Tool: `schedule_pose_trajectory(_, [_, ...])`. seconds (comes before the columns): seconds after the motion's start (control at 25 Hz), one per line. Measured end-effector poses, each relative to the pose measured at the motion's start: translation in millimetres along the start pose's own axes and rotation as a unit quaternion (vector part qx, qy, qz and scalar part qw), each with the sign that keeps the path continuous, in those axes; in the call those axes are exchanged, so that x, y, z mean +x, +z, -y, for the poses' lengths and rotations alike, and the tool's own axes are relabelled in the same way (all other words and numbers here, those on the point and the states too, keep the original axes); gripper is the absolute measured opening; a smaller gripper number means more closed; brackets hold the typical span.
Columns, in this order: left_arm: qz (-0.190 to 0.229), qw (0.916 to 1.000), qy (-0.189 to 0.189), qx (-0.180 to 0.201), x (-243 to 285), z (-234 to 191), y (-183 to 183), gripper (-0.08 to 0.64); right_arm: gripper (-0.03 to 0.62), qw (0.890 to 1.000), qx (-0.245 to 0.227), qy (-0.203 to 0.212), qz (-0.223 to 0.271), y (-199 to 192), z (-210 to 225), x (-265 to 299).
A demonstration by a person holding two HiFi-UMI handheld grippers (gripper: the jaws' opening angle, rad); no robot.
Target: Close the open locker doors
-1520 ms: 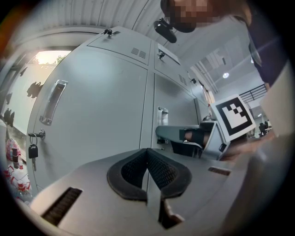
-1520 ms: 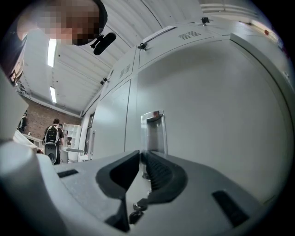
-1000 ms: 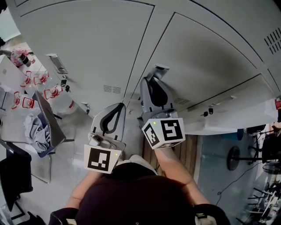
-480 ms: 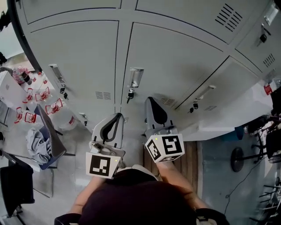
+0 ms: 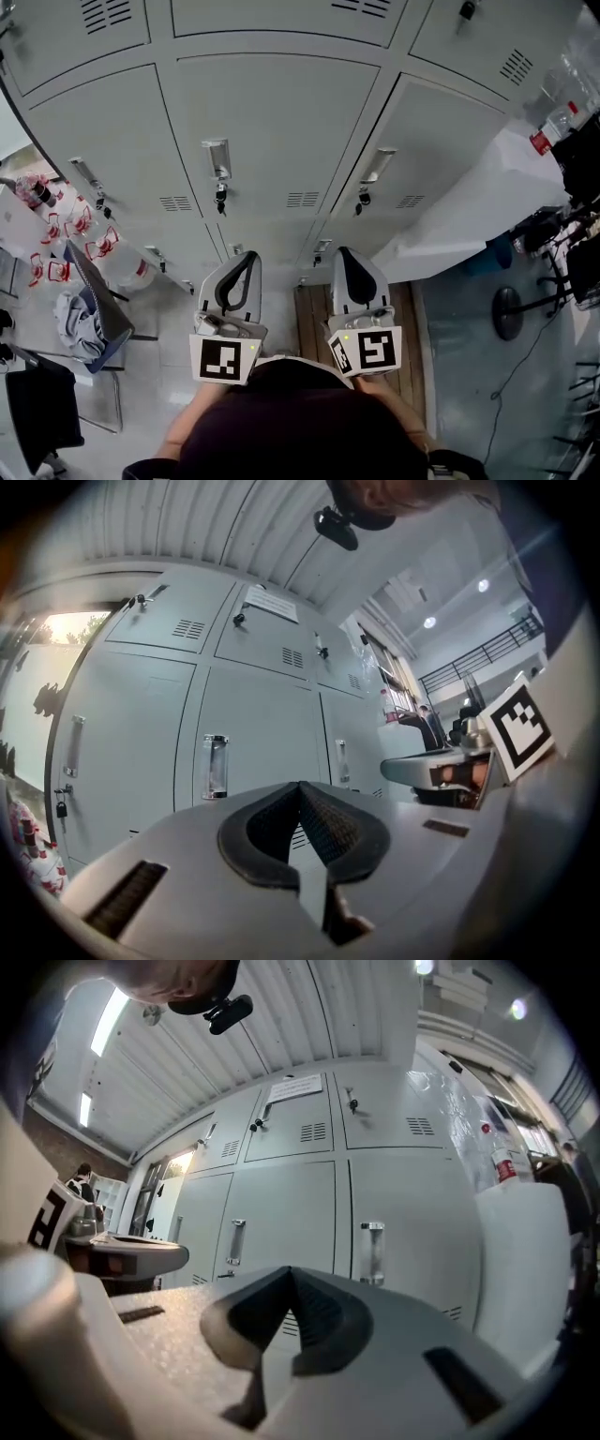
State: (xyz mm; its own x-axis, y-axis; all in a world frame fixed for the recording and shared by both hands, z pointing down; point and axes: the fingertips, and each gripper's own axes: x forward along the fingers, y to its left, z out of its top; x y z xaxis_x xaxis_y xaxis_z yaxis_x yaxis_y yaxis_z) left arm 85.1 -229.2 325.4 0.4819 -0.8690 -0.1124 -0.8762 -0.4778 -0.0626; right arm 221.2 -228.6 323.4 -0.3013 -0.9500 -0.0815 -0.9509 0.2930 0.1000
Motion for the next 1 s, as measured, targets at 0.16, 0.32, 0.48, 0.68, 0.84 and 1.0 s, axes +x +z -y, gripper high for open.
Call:
schedule_pose_trajectory(0.16, [-0.006, 0.9999, 0.013, 0.007, -9, 23, -2, 0.002, 0.0, 1.0, -0.001, 0.01, 0.002, -5, 12, -19])
schedule_pose_trajectory(0.32, [-0.01, 0.9993, 0.035, 0.011, -21, 40, -13, 0.002, 0.0, 1.0, 0.002, 0.025, 0.016, -9, 21, -29])
schedule_pose_trajectory(0.48, [-0.014, 0.9987, 0.045, 0.018, -27, 52, -16, 0.003, 0.0, 0.999, 0.005, 0.042, 0.017, -14, 22, -37])
schedule_pose_trajectory(0.68, [-0.004, 0.9979, 0.053, 0.036, -25, 57, -4, 0.002, 0.0, 0.998, 0.005, 0.052, 0.018, -13, 25, -41])
schedule_pose_trajectory(0.84, [-0.007, 0.9976, 0.057, 0.038, -25, 62, -4, 0.002, 0.0, 0.998, 0.007, 0.063, 0.022, -14, 25, -47])
schedule_pose_trajectory(1.0, [-0.003, 0.9978, 0.052, 0.042, -25, 69, -1, 0.002, 0.0, 0.998, 0.011, 0.059, 0.026, -14, 31, -50])
